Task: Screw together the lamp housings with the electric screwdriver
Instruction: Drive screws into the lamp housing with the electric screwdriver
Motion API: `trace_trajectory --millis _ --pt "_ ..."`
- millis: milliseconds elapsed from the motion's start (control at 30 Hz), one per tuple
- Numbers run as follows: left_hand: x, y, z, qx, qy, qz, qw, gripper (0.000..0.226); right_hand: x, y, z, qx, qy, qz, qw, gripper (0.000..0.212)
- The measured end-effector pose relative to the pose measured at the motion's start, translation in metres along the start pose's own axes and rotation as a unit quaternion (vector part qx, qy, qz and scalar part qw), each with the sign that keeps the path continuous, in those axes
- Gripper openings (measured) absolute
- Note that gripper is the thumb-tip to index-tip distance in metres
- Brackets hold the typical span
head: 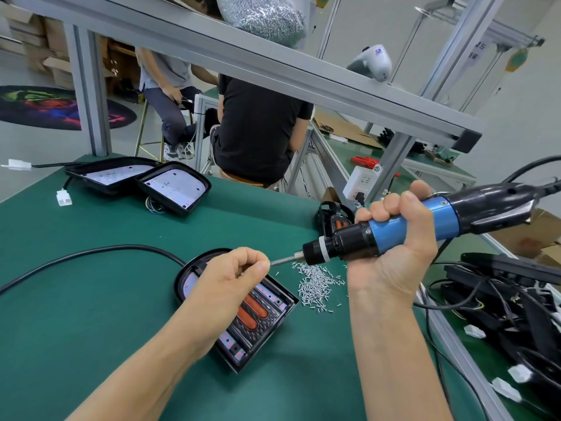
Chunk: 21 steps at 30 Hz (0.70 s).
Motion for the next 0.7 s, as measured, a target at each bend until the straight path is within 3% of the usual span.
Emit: trace_trajectory --millis 200,300,367,467,567,633,700 --pt "-0.010 -0.004 -0.004 0.000 -0.001 -0.003 1.000 0.015 -0.005 -0.003 -0.006 0.016 0.002 -0.020 1.000 0.021" --pt "-0.051 -0.014 -0.007 0.039 -0.058 -0.105 0.992 0.022 -0.010 -0.007 -0.003 0.009 0.014 -0.020 1.000 0.022" --pt "-0.087 -0.021 0.001 0.010 -0.166 -0.177 0.970 0.032 -0.013 -0.010 -0.003 0.007 0.023 -0.020 1.000 0.024" --pt "-0.113 -0.033 0.032 -0.150 -0.379 -0.147 0.901 0.084 -0.017 -0.013 -0.011 0.011 0.031 -0.023 0.999 0.026" --pt "-0.109 -0.044 0.044 -0.193 -0.511 -0.097 0.832 0.085 -0.016 -0.015 -0.028 0.012 0.049 -0.025 0.998 0.028" --pt "-0.104 -0.050 0.046 -0.191 -0.524 -0.088 0.825 0.083 -0.014 -0.015 -0.040 0.007 0.070 -0.033 0.997 0.029" --pt "-0.101 -0.051 0.046 -0.180 -0.496 -0.100 0.843 0.066 -0.014 -0.015 -0.053 0.004 0.083 -0.037 0.996 0.031"
Point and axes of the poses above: each hand's wrist, its own y-axis away from the middle knuckle, its own x-axis out of the palm, z = x × y, the point moved 7 cm from there along -y, towards the middle knuckle, and after that the axes turned 11 degrees about y, right-handed, at the moved point
